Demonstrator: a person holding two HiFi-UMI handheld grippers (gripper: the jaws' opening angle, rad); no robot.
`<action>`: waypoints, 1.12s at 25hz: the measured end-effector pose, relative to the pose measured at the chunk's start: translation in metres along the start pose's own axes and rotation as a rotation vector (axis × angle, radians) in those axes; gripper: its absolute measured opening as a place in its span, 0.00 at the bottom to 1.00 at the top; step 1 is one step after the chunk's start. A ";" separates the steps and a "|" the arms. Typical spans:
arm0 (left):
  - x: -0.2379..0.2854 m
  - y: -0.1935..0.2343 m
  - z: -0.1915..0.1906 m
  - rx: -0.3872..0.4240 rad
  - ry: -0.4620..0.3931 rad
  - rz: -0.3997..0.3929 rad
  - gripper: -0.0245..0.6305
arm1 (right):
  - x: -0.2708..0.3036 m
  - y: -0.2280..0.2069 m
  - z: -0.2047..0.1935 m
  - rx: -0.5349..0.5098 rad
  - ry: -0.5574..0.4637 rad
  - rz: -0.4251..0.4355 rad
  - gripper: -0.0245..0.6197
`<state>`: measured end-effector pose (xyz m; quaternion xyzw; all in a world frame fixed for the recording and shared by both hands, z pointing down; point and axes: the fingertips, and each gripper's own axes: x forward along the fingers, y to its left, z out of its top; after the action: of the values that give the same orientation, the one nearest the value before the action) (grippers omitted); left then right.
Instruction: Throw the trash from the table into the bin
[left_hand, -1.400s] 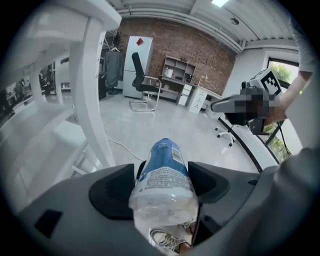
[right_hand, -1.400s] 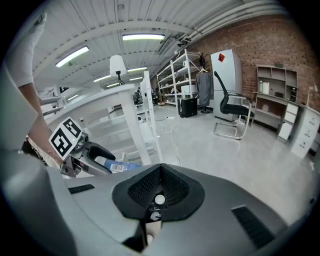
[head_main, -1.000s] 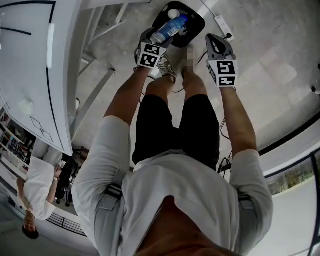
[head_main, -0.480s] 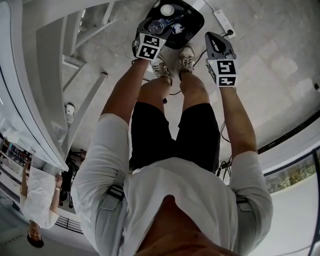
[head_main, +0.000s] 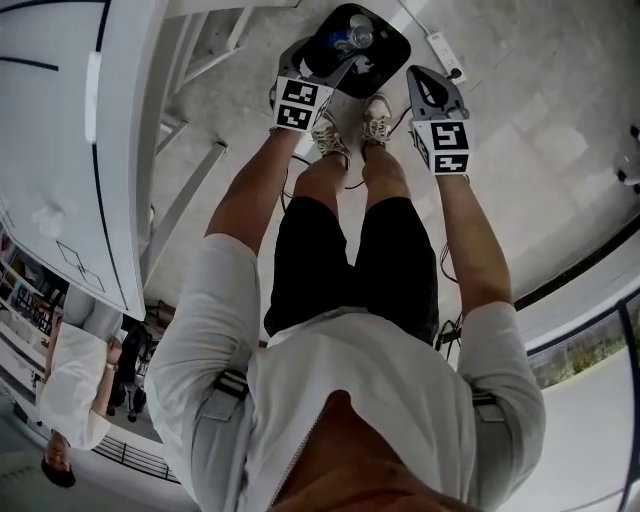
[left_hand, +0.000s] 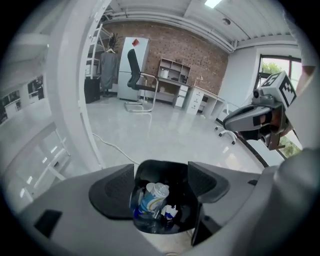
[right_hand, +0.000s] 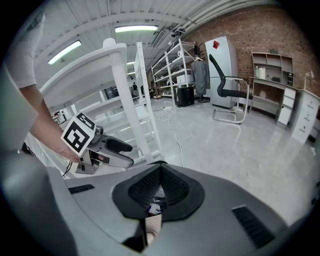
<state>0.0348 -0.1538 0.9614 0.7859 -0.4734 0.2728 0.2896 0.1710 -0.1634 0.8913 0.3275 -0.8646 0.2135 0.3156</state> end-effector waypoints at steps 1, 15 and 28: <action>-0.011 -0.003 0.010 -0.008 -0.016 -0.002 0.57 | -0.007 0.005 0.009 -0.002 -0.002 0.001 0.04; -0.191 -0.023 0.184 -0.085 -0.316 0.070 0.11 | -0.102 0.062 0.177 -0.073 -0.137 0.046 0.04; -0.399 -0.025 0.316 -0.059 -0.574 0.202 0.05 | -0.218 0.129 0.339 -0.161 -0.336 0.110 0.04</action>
<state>-0.0542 -0.1356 0.4606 0.7709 -0.6196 0.0531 0.1381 0.0708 -0.1746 0.4804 0.2844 -0.9361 0.1030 0.1797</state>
